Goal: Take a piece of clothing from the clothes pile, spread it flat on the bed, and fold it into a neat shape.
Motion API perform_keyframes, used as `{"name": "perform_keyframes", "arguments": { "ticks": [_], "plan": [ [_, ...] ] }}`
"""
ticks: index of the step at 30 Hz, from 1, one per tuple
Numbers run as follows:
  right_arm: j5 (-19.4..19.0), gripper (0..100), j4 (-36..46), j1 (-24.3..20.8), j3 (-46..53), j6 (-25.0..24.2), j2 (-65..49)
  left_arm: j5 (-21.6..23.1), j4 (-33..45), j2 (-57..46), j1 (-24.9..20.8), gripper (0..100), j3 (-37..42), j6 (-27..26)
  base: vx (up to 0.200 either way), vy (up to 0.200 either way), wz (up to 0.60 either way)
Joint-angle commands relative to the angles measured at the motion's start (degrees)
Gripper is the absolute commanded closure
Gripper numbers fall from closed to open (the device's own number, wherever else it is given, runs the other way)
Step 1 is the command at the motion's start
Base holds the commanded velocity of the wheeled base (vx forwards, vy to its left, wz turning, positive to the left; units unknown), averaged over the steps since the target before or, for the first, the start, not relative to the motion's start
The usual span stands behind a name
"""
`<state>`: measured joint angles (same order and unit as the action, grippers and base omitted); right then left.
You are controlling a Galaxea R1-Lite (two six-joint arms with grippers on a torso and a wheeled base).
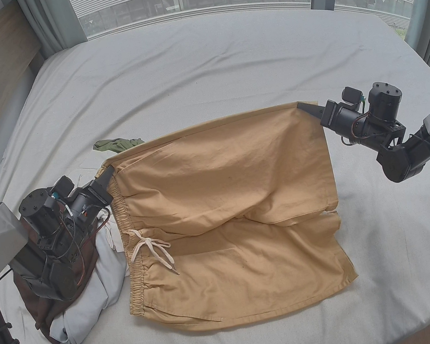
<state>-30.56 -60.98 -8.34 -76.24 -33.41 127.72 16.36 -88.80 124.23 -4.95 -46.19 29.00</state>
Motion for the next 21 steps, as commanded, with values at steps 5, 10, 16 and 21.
{"name": "perform_keyframes", "arguments": {
  "ticks": [5,10,16,21],
  "plan": [
    [0.06,100,0.42,-0.27,-3.83,0.02,3.50,-0.01,0.11,2.77,0.03,100,-1.80,0.00,0.000,0.000,0.00],
    [0.06,100,0.77,-0.63,-5.76,0.10,4.20,-0.10,0.11,3.12,0.03,100,-2.76,0.00,0.000,0.000,0.00],
    [0.24,0,0.68,-0.45,-8.49,0.10,6.75,-0.80,0.38,3.38,0.20,0,-4.52,0.18,0.000,0.000,0.00],
    [0.94,0,0.24,-0.10,-8.75,0.19,7.98,-3.97,0.55,4.44,0.55,0,-5.75,0.53,0.000,0.000,0.00]
  ]
}}
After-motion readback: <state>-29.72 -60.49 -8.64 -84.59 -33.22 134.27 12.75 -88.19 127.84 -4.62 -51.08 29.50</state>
